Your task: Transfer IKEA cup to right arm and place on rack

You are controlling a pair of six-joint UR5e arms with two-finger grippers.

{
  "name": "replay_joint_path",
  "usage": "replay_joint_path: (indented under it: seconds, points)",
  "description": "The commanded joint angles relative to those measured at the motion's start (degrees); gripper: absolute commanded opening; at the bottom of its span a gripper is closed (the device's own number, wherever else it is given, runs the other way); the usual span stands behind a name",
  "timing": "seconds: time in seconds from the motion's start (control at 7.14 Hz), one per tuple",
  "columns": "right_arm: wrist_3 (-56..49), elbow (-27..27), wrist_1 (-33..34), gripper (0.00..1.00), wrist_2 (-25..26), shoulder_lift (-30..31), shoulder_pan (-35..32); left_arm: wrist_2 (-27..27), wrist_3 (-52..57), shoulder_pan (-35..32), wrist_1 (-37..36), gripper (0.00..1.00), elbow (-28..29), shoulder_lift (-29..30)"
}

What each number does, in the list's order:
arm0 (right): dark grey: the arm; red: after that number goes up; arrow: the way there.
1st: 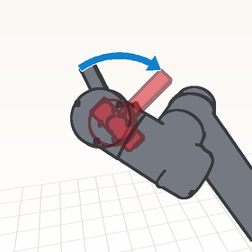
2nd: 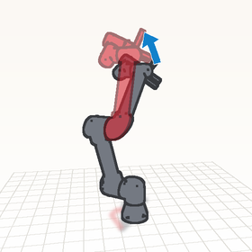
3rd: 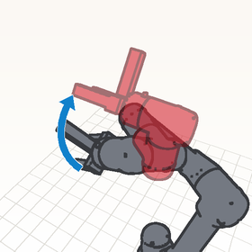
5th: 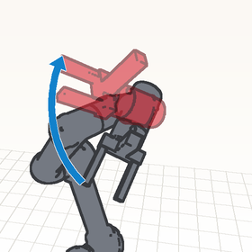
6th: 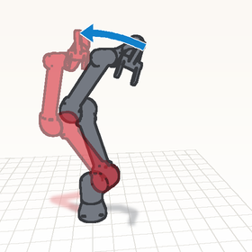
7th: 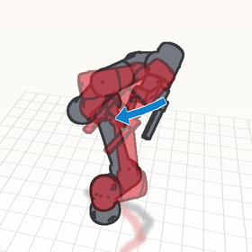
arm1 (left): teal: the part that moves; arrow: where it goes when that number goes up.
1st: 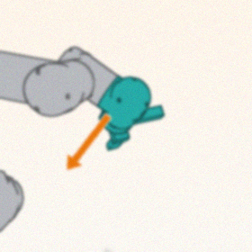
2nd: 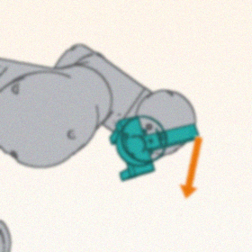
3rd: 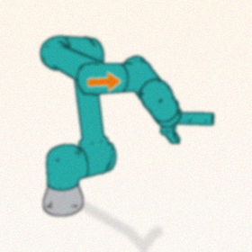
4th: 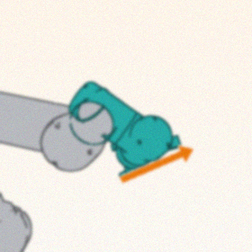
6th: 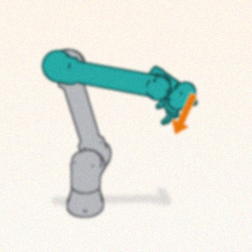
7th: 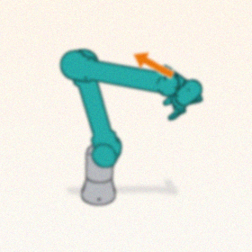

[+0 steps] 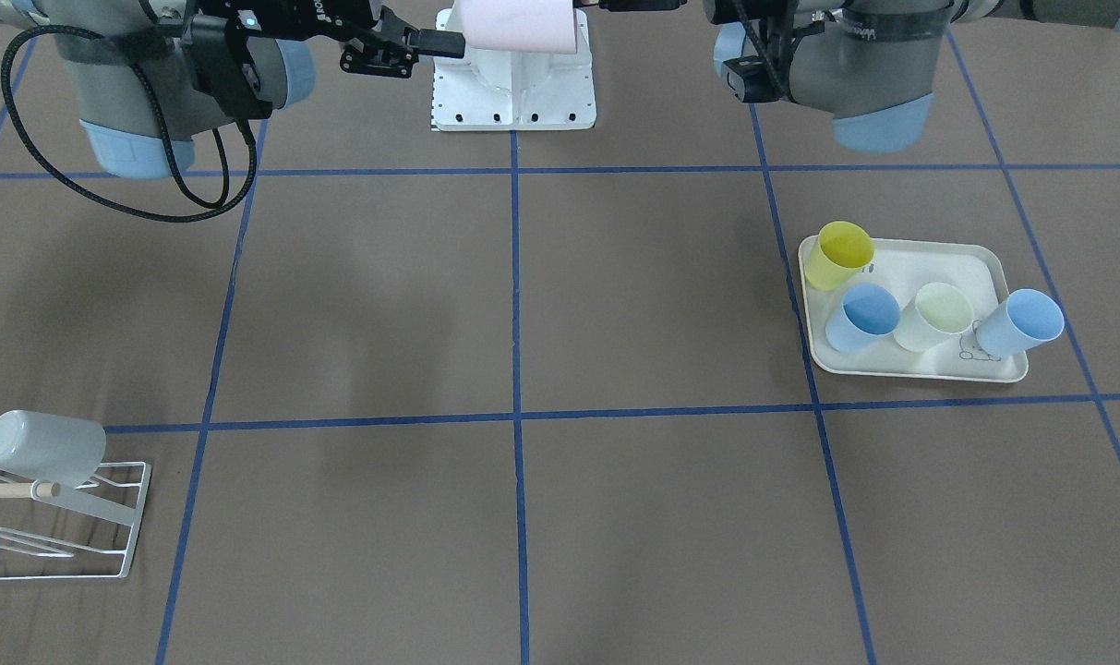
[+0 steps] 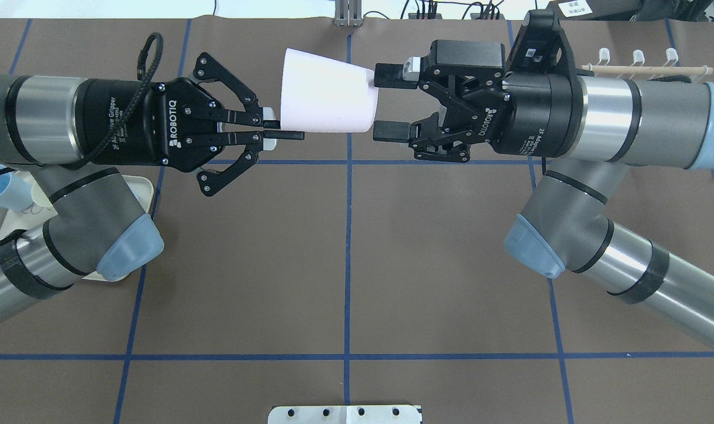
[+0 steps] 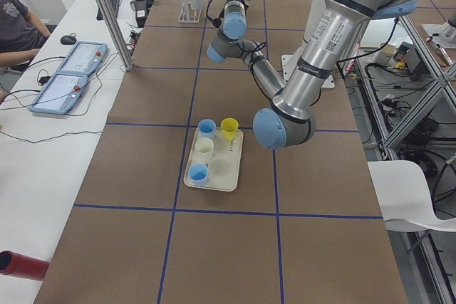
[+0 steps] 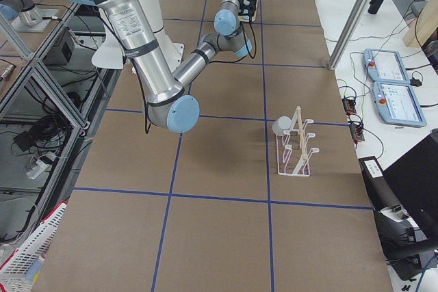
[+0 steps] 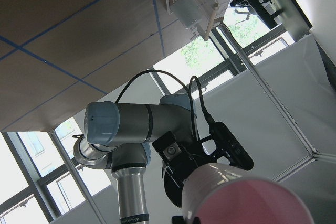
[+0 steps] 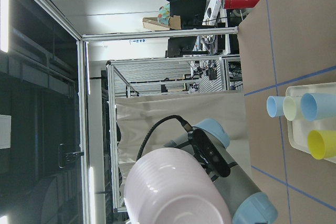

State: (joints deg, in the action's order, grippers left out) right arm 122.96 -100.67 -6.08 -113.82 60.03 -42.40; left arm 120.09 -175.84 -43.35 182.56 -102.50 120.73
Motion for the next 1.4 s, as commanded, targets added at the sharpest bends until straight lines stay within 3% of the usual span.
replay_joint_path:
  seconds: [0.0,1.26]
  points:
    - [0.0,-0.1,-0.1,0.85,1.2,-0.2,0.9,0.0,0.1,1.1,0.0,0.00,-0.1,0.0]
    - [0.0,0.3,-1.4,0.85,2.2,-0.2,2.2,-2.1,0.1,3.3,-0.1,0.00,-0.4,0.5]
